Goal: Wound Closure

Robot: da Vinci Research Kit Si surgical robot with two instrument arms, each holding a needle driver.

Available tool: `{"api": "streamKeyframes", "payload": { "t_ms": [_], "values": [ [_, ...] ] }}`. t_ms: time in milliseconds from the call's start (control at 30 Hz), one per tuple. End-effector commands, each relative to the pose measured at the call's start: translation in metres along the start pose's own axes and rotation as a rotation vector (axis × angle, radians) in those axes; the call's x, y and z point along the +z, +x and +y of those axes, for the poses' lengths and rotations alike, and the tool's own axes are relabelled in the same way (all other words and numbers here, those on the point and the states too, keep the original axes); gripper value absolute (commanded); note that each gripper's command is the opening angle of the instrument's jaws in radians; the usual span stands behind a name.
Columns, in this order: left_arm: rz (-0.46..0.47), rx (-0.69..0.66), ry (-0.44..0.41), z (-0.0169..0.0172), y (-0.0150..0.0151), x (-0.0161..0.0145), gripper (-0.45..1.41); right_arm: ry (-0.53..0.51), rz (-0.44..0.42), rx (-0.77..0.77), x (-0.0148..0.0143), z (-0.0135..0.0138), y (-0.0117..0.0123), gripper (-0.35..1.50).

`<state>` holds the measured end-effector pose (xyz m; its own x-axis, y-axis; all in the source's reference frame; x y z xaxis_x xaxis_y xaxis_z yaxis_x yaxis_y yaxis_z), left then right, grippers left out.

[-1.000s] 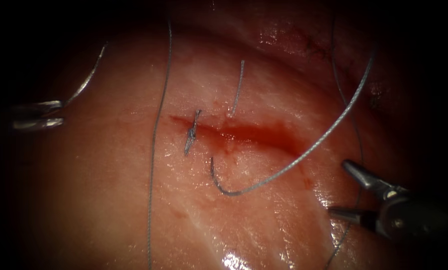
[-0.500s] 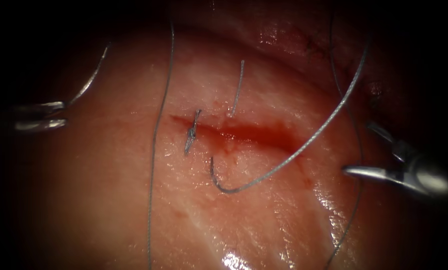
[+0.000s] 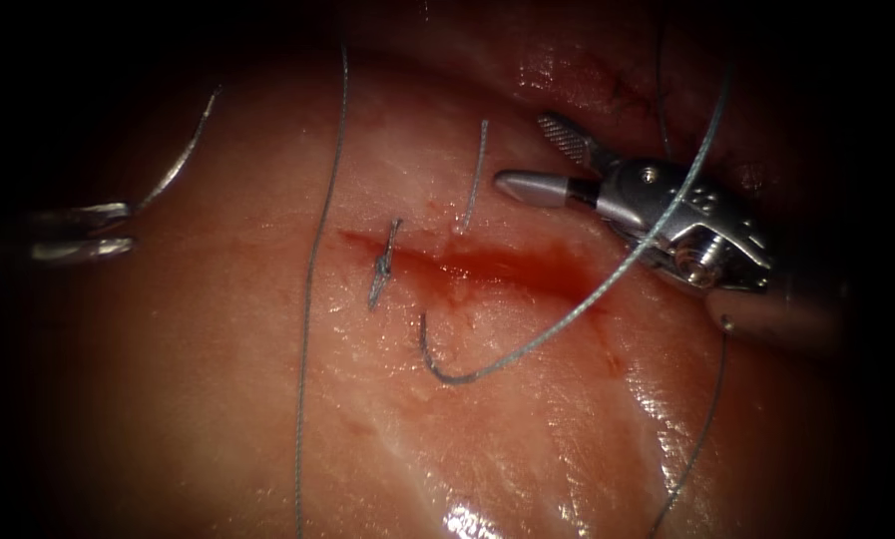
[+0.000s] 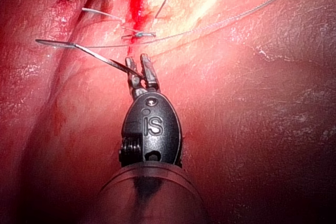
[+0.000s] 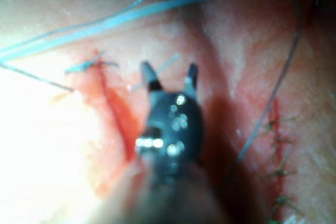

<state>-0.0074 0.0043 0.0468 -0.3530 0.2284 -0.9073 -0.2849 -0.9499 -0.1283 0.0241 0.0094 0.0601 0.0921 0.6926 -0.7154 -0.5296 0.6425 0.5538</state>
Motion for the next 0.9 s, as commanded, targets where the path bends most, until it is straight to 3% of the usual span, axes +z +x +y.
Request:
{"api": "streamKeyframes", "payload": {
  "t_ms": [33, 267, 500, 600, 667, 700, 900],
  "values": [
    [-0.002, -0.003, -0.004, 0.0007, -0.0007, 0.0005, -0.45, 0.008, -0.005, 0.018, 0.0018, 0.0, -0.0009, 1.04],
    [-0.001, -0.003, -0.004, 0.0007, -0.0007, 0.0005, -0.45, 0.045, -0.004, 0.062, 0.0032, 0.0001, -0.0029, 1.04],
    [-0.002, -0.003, -0.004, 0.0007, -0.0007, 0.0006, -0.45, 0.073, -0.008, 0.093, 0.0032, -0.0001, -0.0031, 0.86],
    [-0.002, -0.003, -0.004, 0.0007, -0.0007, 0.0005, -0.45, 0.074, -0.009, 0.099, 0.0032, -0.0002, -0.0031, 0.42],
    [-0.002, -0.003, -0.004, 0.0007, -0.0007, 0.0005, -0.45, 0.094, -0.009, 0.098, 0.0031, -0.0002, -0.0032, -0.15],
    [-0.002, -0.003, -0.004, 0.0007, -0.0007, 0.0005, -0.45, 0.106, -0.009, 0.097, 0.0031, -0.0002, -0.0031, -0.35],
    [-0.001, -0.003, -0.004, 0.0007, -0.0007, 0.0005, -0.45, 0.138, 0.022, 0.102, 0.003, 0.0002, -0.002, -0.35]
  ]
}}
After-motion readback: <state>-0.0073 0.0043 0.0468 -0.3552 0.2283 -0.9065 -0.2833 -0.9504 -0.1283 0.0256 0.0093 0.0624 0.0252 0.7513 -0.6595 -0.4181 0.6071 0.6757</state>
